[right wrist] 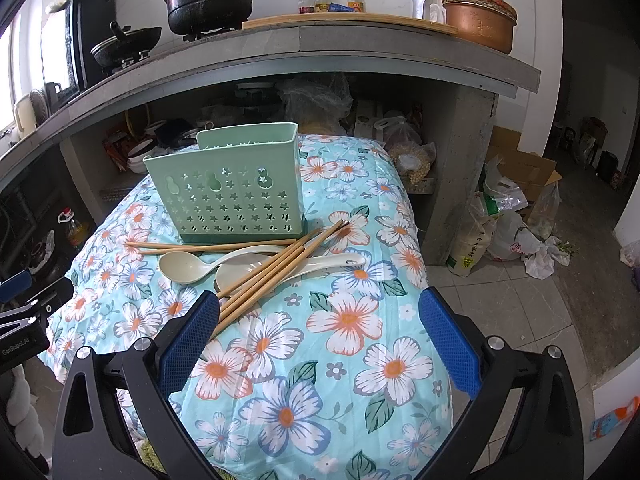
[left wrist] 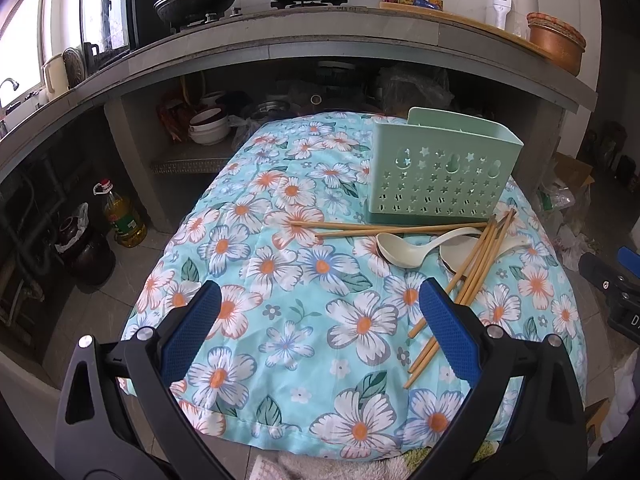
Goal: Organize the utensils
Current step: 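Reach the left gripper to the white ladle and close on it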
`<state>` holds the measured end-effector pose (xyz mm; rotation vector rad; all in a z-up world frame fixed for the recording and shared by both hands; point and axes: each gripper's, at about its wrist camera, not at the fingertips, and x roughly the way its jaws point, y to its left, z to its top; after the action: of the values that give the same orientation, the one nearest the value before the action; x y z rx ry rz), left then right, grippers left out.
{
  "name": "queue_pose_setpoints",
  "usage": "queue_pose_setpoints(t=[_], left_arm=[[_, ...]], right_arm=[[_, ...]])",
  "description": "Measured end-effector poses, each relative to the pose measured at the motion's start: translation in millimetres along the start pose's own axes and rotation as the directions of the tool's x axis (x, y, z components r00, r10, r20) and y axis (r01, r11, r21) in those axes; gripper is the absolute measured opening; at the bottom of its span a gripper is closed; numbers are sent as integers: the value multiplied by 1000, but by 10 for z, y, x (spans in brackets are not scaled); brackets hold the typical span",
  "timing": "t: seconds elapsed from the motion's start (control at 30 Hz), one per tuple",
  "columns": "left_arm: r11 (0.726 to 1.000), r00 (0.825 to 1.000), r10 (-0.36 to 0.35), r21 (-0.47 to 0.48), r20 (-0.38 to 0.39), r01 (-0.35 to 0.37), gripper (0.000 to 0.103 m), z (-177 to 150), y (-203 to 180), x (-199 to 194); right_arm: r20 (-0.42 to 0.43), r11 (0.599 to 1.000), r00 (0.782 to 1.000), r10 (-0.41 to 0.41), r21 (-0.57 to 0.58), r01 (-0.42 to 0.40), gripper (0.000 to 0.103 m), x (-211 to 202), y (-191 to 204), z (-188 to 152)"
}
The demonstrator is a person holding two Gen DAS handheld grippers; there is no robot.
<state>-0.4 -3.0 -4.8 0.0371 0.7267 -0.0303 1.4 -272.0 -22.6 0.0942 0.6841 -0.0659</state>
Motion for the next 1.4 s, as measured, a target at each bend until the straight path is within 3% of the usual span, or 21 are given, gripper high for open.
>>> queue_pose_setpoints(t=[0.53, 0.73, 1.13, 1.33, 1.4], left_arm=[[1000, 998, -22, -19, -63, 21, 95, -112, 13, 178], [999, 992, -28, -33, -121, 24, 95, -245, 76, 437], [976, 964, -215, -64, -158, 207, 95, -378, 175, 952], [974, 958, -225, -63, -175, 217, 95, -380, 176, 1121], [971, 957, -238, -65, -168, 230, 90, -333, 188, 1121]], right_arm=[[-20, 1000, 1000, 4, 1, -4, 97, 111, 32, -116], [-94, 999, 995, 32, -15, -34, 97, 372, 148, -355], [-146, 998, 987, 64, -2, -65, 97, 683, 254, -601], [-181, 994, 978, 106, 21, -104, 97, 840, 203, -645], [-191, 993, 975, 117, 38, -112, 97, 886, 184, -666]])
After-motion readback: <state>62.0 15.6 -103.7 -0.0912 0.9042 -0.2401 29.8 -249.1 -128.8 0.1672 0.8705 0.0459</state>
